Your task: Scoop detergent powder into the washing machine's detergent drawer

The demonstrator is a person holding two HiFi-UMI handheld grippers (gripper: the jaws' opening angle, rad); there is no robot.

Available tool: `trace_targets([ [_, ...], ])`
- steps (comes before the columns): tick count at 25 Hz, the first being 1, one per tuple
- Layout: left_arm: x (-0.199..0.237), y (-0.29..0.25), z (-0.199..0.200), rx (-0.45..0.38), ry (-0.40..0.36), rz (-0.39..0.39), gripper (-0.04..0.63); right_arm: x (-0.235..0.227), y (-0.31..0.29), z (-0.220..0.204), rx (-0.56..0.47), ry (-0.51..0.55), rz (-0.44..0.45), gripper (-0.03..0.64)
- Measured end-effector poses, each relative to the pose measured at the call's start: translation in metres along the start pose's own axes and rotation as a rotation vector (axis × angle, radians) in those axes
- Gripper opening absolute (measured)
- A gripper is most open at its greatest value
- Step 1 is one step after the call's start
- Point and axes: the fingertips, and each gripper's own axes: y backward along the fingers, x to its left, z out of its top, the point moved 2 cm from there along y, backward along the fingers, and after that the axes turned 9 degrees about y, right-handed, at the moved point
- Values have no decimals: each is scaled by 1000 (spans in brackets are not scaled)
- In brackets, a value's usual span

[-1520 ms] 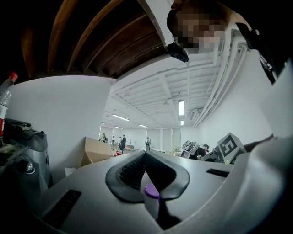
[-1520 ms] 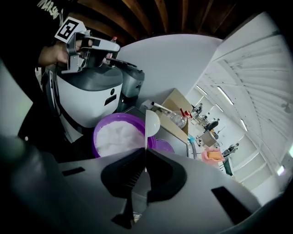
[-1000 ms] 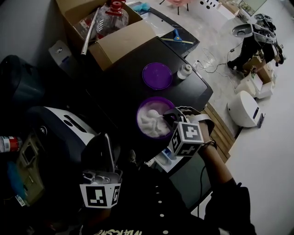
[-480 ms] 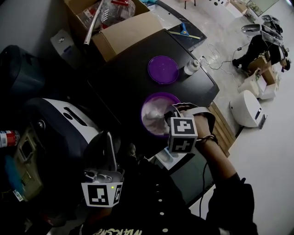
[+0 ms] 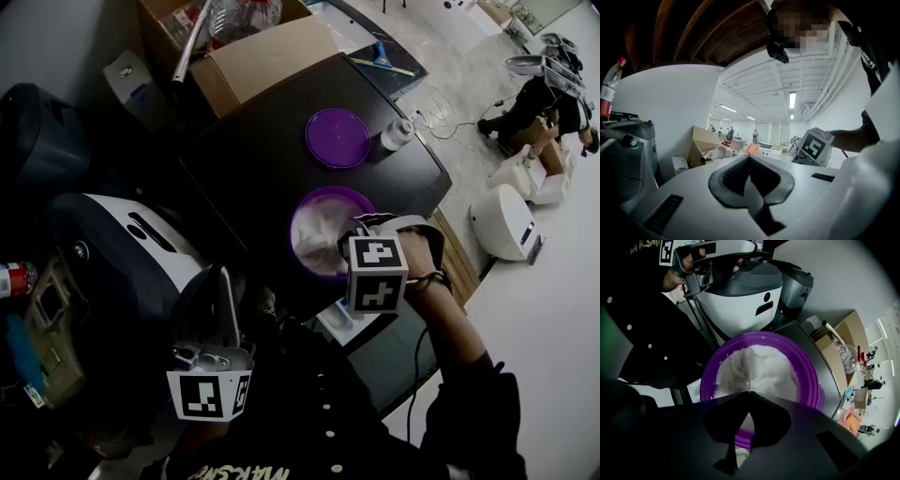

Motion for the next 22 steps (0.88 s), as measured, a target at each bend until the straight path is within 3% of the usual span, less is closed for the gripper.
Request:
trace_targets([
  [18,-2,-2,2,-1,1,1,14,6,15,-11,-205,-269,115,32],
  [22,-5,-1,4,-7,-4,-8,15,10,21,-11,-288,-349,138,32],
])
